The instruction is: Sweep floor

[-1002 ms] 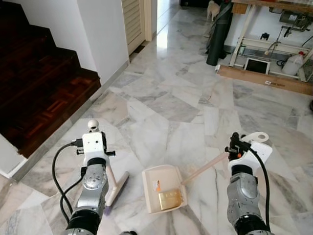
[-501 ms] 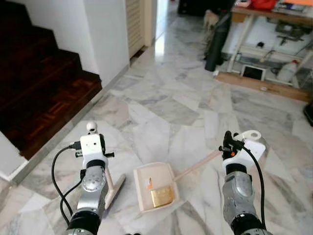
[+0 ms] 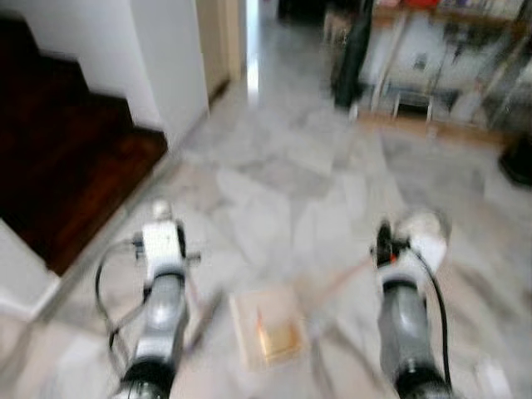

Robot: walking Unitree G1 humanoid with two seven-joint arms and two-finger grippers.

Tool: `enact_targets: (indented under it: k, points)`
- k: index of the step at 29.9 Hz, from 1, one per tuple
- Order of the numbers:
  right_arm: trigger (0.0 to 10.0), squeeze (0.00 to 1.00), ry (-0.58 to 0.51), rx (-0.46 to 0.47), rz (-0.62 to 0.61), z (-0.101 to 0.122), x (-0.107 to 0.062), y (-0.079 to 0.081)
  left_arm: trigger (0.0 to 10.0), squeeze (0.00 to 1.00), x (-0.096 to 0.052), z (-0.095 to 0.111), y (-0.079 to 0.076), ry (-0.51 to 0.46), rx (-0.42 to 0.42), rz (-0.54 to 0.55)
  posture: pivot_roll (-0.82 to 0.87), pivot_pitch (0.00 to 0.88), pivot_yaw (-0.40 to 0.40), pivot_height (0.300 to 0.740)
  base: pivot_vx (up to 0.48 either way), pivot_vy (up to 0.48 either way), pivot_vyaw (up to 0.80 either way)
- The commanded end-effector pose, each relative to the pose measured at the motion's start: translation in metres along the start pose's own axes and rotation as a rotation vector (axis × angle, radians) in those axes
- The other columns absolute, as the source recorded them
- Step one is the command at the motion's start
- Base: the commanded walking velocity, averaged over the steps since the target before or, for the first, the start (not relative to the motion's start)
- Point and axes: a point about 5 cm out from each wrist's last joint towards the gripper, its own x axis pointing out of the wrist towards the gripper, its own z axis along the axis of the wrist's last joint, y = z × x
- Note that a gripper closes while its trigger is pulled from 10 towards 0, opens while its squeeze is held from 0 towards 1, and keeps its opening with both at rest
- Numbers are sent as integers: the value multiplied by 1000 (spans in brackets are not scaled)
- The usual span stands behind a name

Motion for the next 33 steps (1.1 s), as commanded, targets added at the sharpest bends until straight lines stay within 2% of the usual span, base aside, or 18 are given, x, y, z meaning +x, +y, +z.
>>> enact_targets:
  k: [1, 17, 33]
  points:
    - [10000, 0, -51, -7, 8, 11, 6, 2, 10000, 0, 4, 7, -1, -37, -6, -4, -31, 0, -12, 740, 0, 0, 800]
    - [10000, 0, -47, 8, -1, 10, 6, 3, 10000, 0, 3, 7, -2, -40, 10, -21, -31, 14, -9, 740, 0, 0, 64]
    - [10000, 0, -42, 9, -1, 10, 6, 2, 10000, 0, 2, 8, -3, -46, 11, -23, -31, 26, -11, 740, -356, 0, 0]
